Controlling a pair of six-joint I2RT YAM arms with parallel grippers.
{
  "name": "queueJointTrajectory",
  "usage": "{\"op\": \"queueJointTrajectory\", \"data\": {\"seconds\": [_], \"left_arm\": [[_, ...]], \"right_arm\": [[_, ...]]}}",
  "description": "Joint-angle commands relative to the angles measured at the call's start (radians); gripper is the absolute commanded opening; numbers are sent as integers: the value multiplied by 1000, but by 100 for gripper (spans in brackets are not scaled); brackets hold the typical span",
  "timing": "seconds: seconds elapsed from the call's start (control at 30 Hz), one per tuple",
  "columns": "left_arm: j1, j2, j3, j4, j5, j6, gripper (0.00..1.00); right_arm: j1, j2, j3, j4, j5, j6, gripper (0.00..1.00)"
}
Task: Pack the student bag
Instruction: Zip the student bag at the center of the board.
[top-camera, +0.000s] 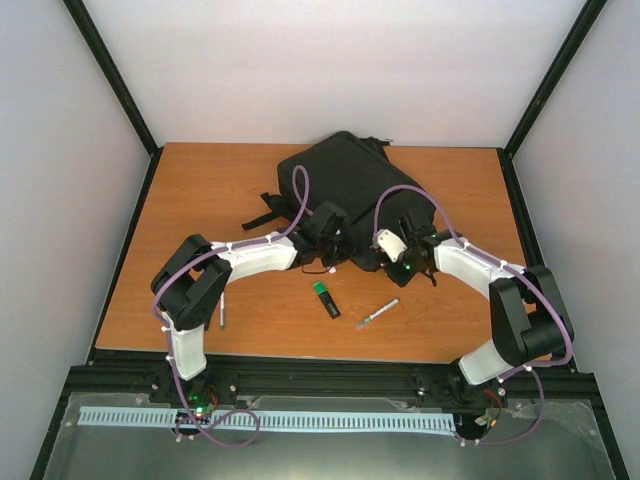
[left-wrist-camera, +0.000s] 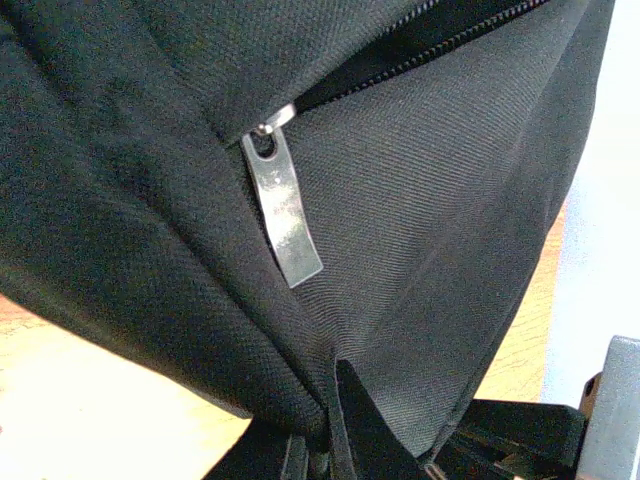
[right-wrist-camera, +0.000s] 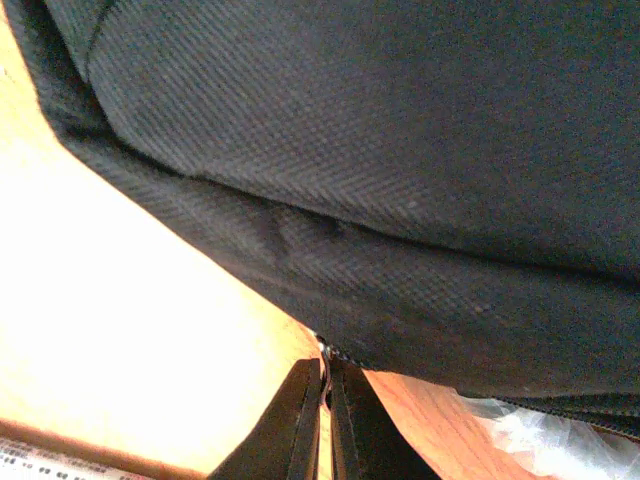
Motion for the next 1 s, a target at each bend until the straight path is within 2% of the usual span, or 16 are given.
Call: {"op": "queueJointTrajectory", "data": {"seconds": [0.0, 0.37, 0.67, 0.97], "left_arm": [[-6, -41, -18, -3, 42, 104, 1], [-8, -112, -88, -56, 87, 205, 1], [-8, -169, -141, -138, 84, 301, 1], [-7, -216, -149, -246, 8, 404, 1]], "right_arm": [[-30, -1, 12, -92, 9, -56, 3], [-116, 24, 54, -93, 60, -95, 3], [-289, 56, 75, -66, 70, -168, 3], [-395, 46, 62, -47, 69, -244, 3]]}}
